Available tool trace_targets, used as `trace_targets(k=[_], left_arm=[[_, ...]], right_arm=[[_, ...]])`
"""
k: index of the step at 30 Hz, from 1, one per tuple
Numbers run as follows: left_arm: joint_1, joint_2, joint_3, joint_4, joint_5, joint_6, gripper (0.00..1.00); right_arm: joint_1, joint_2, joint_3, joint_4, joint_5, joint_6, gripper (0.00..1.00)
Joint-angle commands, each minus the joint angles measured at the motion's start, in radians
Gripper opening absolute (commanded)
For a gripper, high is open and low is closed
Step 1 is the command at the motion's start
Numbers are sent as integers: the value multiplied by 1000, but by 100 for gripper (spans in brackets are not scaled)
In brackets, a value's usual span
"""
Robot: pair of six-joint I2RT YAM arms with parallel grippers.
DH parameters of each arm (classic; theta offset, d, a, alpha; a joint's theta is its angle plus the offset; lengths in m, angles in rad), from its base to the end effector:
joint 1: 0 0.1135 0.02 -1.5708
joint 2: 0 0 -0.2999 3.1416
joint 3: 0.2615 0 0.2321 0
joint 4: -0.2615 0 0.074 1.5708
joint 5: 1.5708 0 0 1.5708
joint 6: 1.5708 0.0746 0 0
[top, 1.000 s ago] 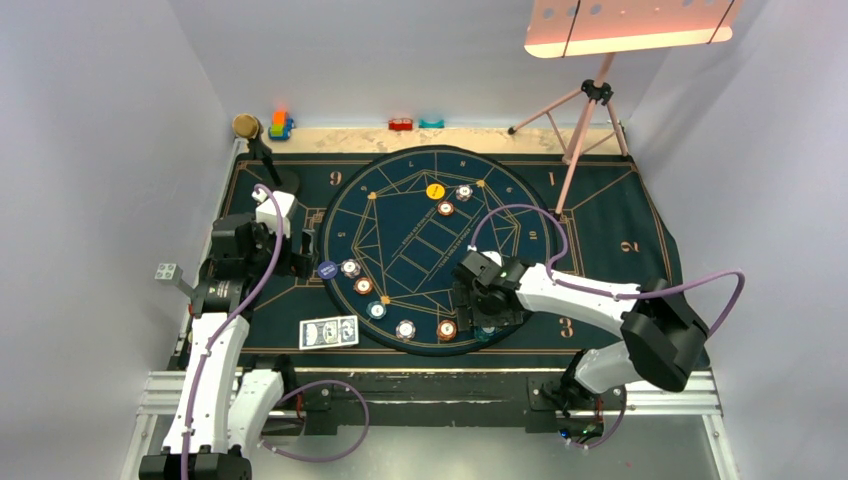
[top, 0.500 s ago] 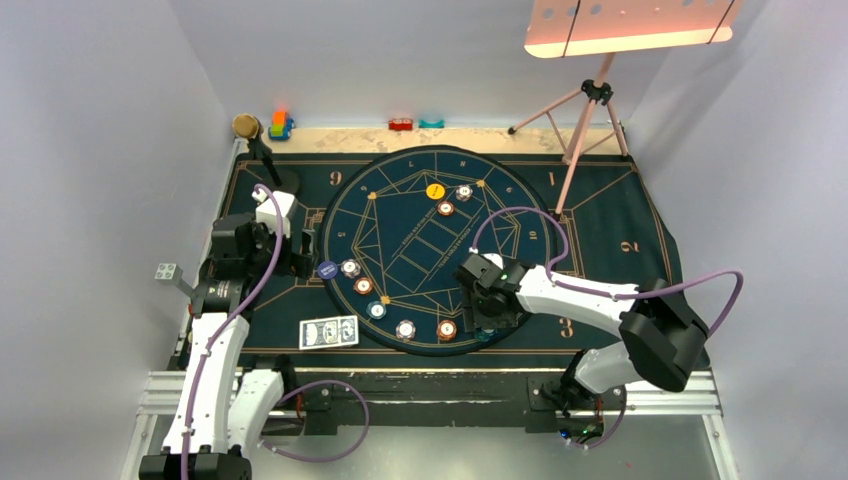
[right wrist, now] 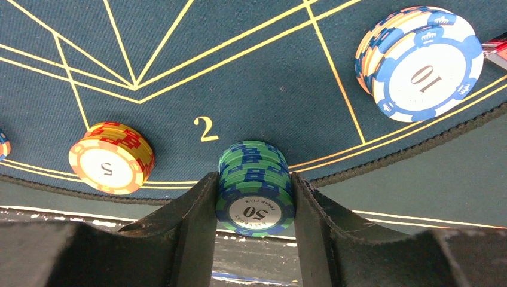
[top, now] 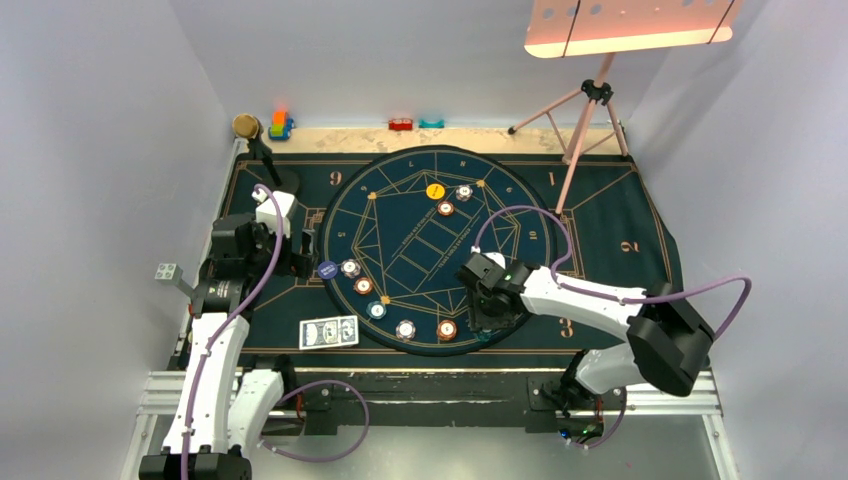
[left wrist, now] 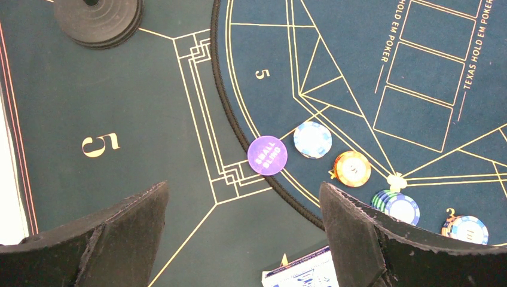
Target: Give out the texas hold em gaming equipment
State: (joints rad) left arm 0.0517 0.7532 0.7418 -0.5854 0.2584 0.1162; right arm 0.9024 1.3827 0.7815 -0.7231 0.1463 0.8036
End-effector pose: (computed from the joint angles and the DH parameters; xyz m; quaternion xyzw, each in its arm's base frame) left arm 0.1478 -0.0114 0.2939 0.0885 0.8740 -0.0745 0.4720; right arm 0.1441 0.1650 0.1874 -0.0399 0.9890 0.0446 0.1353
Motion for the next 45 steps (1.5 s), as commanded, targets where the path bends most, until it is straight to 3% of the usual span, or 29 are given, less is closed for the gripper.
trace_targets(k=[1,12,18,22,26,34,45], left_arm=[[7,-10,-4,29,12,15,100],[7,-10,-4,29,14,14,100],[8,-15,-5,30,13,14,100],[7,-14,-5,30,14,14,100],[7,-14,-5,30,15,14,100],[7,-11,-4,30,17,16,100],[7,0,-2,30,18,17,100]], right_arm=[[-2,-42,33,-26,39,12,45],[-4,-60,185,-139,97,-42,42],[-128,33,407,-154,145,-172,39],[-261,163,589,-107,120,-258,38],[-342,393,813,-95,111,-301,37],[-497,735,1183,-162,107,-320,33],[-594,968,1393,-200,95,-334,33]])
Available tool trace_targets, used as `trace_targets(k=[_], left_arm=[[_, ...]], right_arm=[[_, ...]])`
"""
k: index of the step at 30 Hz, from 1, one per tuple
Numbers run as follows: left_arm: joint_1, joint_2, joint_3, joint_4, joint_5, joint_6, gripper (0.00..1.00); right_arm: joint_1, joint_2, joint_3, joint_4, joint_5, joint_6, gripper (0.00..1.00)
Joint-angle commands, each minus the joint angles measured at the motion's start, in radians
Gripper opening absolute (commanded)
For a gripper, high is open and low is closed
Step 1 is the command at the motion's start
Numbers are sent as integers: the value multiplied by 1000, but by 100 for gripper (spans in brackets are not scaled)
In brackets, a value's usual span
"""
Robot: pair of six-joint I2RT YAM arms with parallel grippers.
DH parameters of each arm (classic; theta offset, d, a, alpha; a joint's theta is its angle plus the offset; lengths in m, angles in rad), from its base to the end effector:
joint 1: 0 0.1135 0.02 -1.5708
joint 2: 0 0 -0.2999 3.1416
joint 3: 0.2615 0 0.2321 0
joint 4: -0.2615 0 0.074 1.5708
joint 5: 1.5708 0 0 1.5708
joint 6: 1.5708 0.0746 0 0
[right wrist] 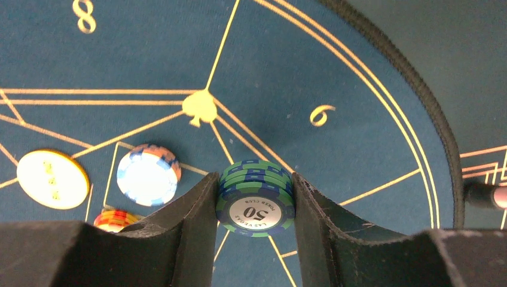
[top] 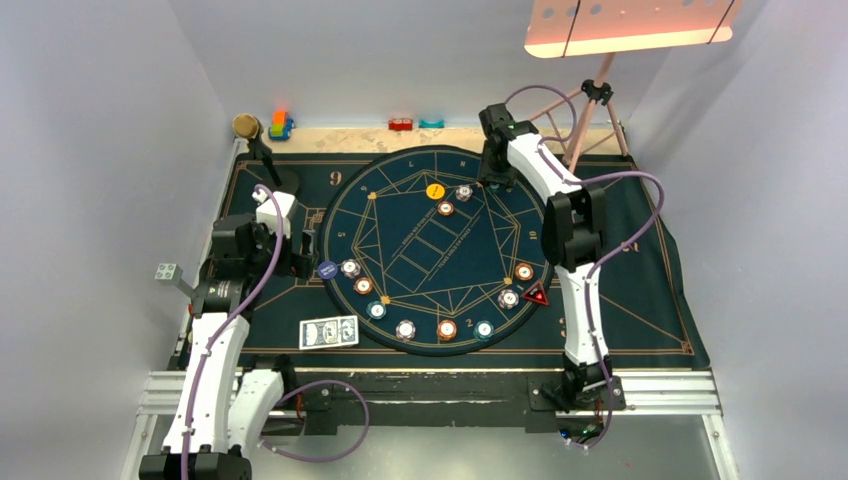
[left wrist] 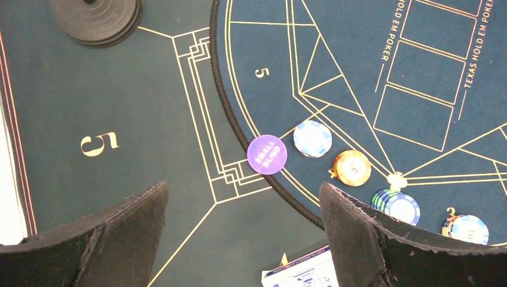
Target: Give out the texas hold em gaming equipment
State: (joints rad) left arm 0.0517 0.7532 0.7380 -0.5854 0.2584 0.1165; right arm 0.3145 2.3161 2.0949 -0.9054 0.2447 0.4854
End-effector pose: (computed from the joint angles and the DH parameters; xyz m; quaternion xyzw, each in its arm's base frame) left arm 0.1477 -0.0114 0.2926 0.0885 0.8748 -0.0747 0.4703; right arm 0.4984 0.1431 0.2111 0.1094 0.9623 -0.0245 0.2477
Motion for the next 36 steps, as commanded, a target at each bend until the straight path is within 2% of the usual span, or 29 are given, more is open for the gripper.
trace_targets(k=[1,11,19,21,28,36], left_arm=[[7,1,1,30,17,16,100],[8,1,1,30,16,17,100],[7,-3,0,31,17,17,100],[7,-4,-1,31,17,18,100],[7,-2,0,31,18,17,100],[7,-6,-2,32,20,18,100]], right_arm=[[-10,54,97,-19,-11,-16,33],[-20,164,212,-30,-52,-4,36],[-22,166,192,-21,-83,0,72],[-22,149,181,-20,-73,-2,75],[-12,-62,12,51,-48,6,76],[95,-446,-364,98,10,22,77]])
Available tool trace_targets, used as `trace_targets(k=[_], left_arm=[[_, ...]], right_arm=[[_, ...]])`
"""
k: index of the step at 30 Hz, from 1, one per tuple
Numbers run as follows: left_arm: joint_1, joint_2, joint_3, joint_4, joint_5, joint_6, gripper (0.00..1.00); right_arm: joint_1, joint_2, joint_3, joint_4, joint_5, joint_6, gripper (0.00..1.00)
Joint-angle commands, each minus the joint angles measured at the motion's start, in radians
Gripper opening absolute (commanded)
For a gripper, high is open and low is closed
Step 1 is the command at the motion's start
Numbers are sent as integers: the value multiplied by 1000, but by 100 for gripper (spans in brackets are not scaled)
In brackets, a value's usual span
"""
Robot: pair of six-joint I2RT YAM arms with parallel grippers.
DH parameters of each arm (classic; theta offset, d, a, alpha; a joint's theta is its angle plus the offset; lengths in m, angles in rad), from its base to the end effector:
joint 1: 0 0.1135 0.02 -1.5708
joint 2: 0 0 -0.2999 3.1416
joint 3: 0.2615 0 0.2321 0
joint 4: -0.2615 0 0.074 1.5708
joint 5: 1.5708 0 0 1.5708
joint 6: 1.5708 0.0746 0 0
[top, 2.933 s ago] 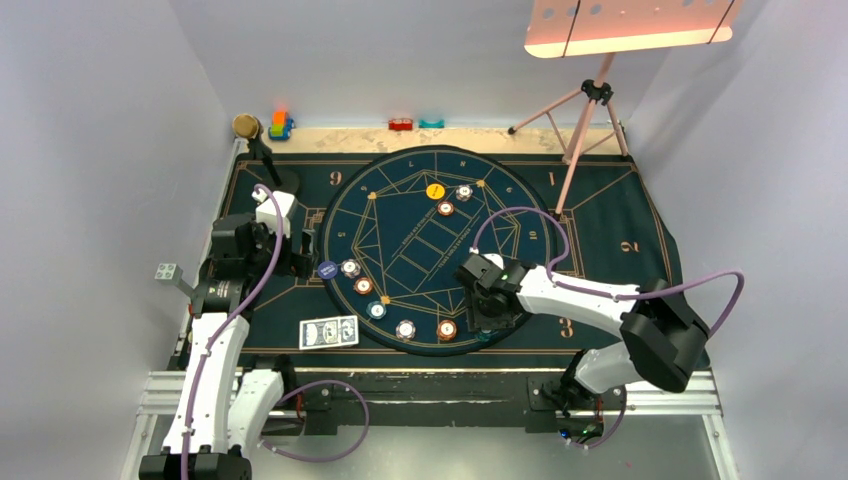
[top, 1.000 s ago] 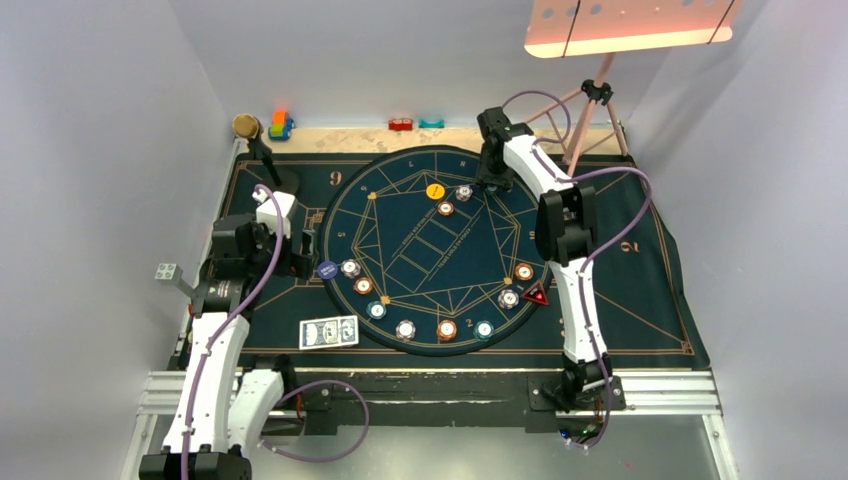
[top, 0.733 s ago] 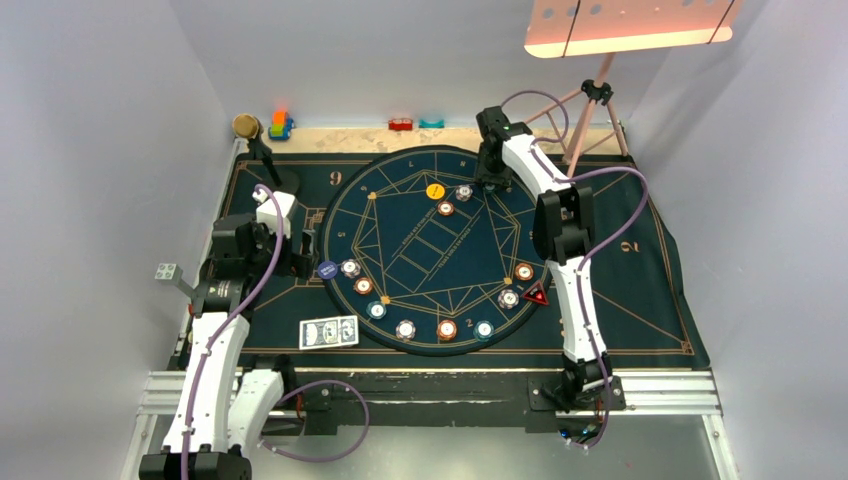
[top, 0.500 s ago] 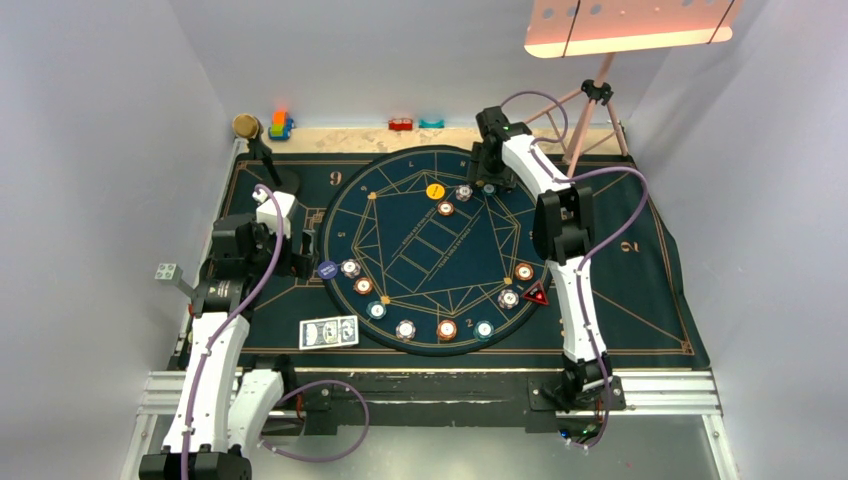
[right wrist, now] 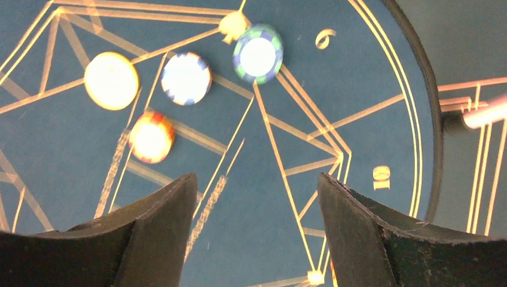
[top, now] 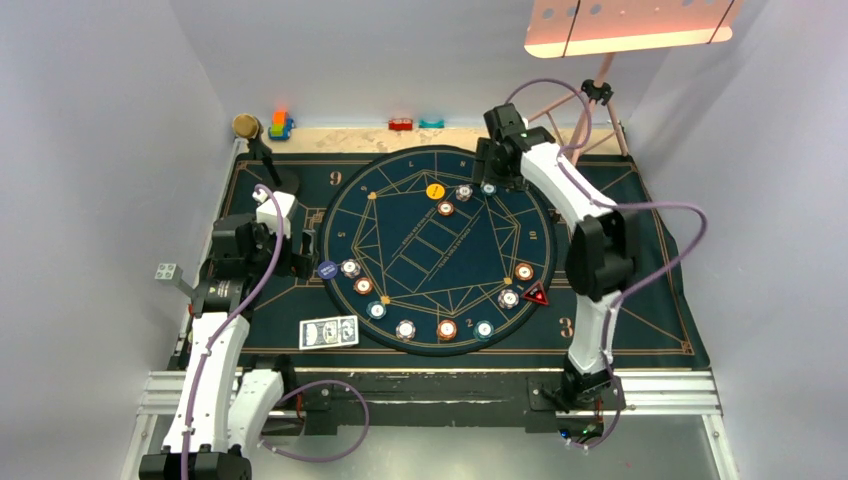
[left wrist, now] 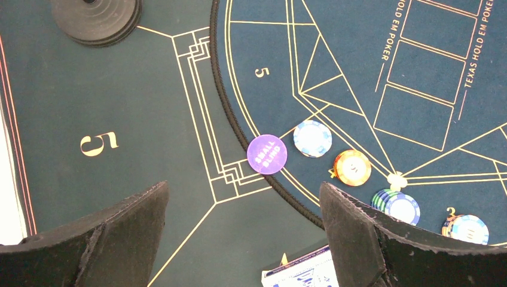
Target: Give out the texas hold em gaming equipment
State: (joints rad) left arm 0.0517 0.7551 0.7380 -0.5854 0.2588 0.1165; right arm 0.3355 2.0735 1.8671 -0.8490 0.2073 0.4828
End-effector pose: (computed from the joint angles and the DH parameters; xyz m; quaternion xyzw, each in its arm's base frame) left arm 0.1480 -0.0115 0.2924 0.0885 0.8753 -0.0750 0.4695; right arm 0.4476 0.1398 0.2612 0.0971 0.9572 0.0091 0.2724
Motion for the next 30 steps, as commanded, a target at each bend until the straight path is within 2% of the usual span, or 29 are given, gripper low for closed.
trace_targets(k=[1,8,13,23,30], left_arm=[[7,-9,-2,32,20,18,100],[7,-10,-3,32,23,19,100],[7,-11,-3,32,23,19,100],[7,-7,-2,32,21,19,100],[7,-3,0,32,18,18,100]], right_arm=[[99,-251,-205,50,61,34,78],[336,-537,-640,38,95,176,82],[464,-663,-834,7,62,281,84],[624,-669,-998,38,-25,348,86],[645,-605,-1022,77,-20,353,83]])
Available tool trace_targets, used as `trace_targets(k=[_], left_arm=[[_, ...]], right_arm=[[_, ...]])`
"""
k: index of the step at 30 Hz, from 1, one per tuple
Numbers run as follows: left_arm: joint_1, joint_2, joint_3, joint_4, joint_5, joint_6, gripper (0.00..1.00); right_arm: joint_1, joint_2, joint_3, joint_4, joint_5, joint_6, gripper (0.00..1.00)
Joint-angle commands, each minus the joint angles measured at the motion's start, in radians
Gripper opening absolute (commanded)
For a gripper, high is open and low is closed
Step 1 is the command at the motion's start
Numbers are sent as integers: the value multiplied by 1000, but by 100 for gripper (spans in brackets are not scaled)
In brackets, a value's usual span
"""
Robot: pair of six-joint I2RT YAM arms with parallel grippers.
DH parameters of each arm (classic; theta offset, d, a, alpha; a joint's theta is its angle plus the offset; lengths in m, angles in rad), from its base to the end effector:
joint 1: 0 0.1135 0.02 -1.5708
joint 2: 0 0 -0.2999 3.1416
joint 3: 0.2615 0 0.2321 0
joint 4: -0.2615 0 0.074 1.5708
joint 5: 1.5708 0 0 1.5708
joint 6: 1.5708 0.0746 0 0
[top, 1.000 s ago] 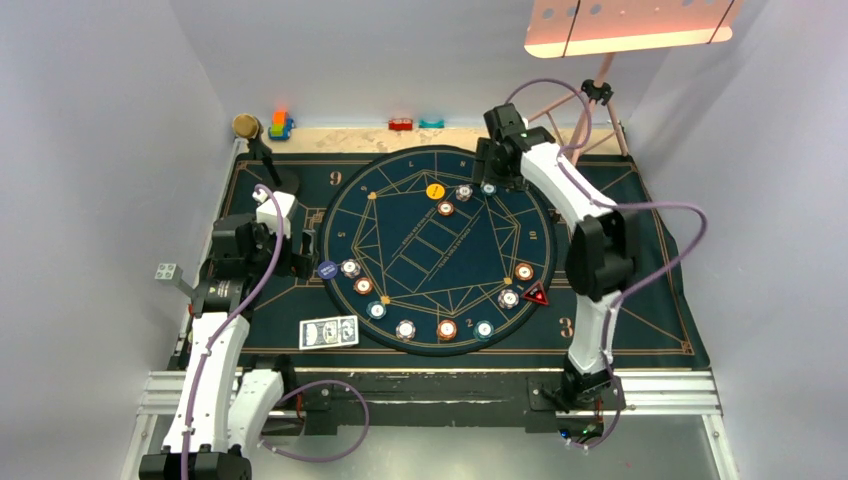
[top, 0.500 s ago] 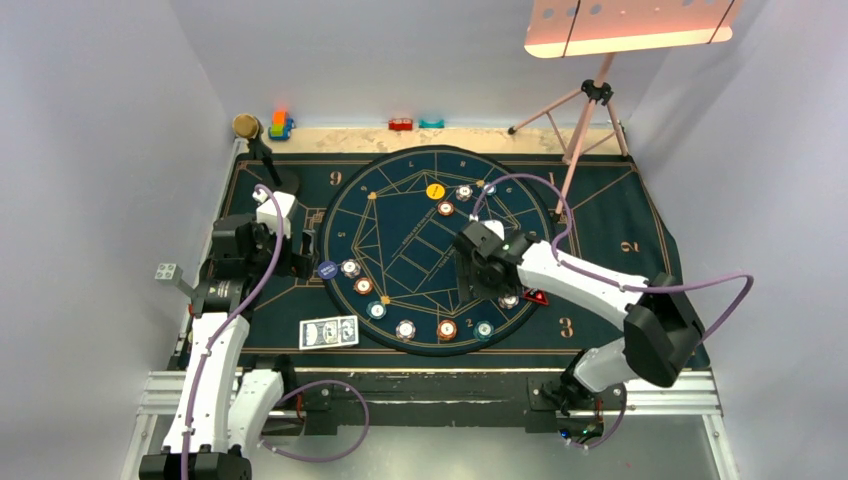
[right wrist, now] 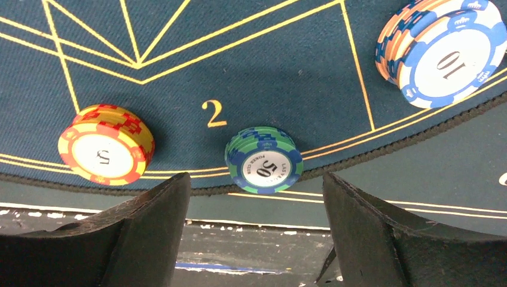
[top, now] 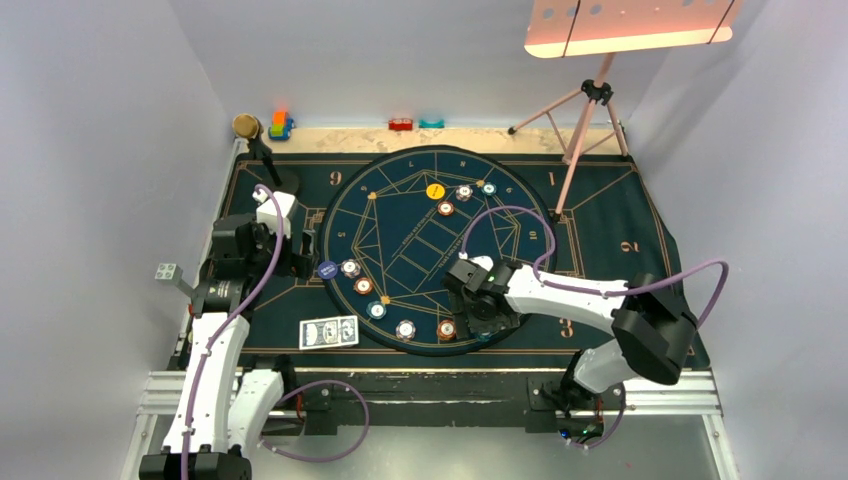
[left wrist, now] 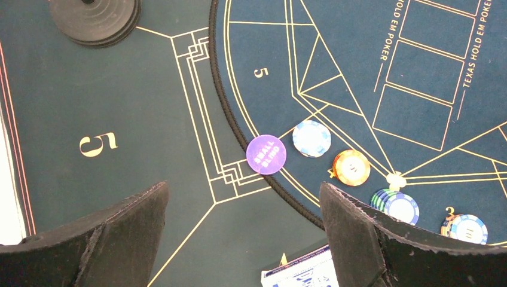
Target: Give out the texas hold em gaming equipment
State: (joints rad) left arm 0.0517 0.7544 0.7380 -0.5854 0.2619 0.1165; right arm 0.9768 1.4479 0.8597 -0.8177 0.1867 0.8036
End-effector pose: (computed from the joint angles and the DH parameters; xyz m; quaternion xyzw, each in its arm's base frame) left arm 0.1478 -0.0117 0.2925 0.0892 0.8749 -0.0764 0.4699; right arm 0.1387 0.1806 0.1913 -0.0782 0.9892 0.0053 0.1238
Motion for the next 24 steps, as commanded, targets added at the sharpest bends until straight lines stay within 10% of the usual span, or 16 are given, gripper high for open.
trace_targets(k=[1,24], left_arm=[[7,-2,0,32,14,18,100],[7,-6,0,31,10,17,100]], right_arm=[[5,31,-18,54,1,35,82],[-18,32,-151,22,124,283,43]])
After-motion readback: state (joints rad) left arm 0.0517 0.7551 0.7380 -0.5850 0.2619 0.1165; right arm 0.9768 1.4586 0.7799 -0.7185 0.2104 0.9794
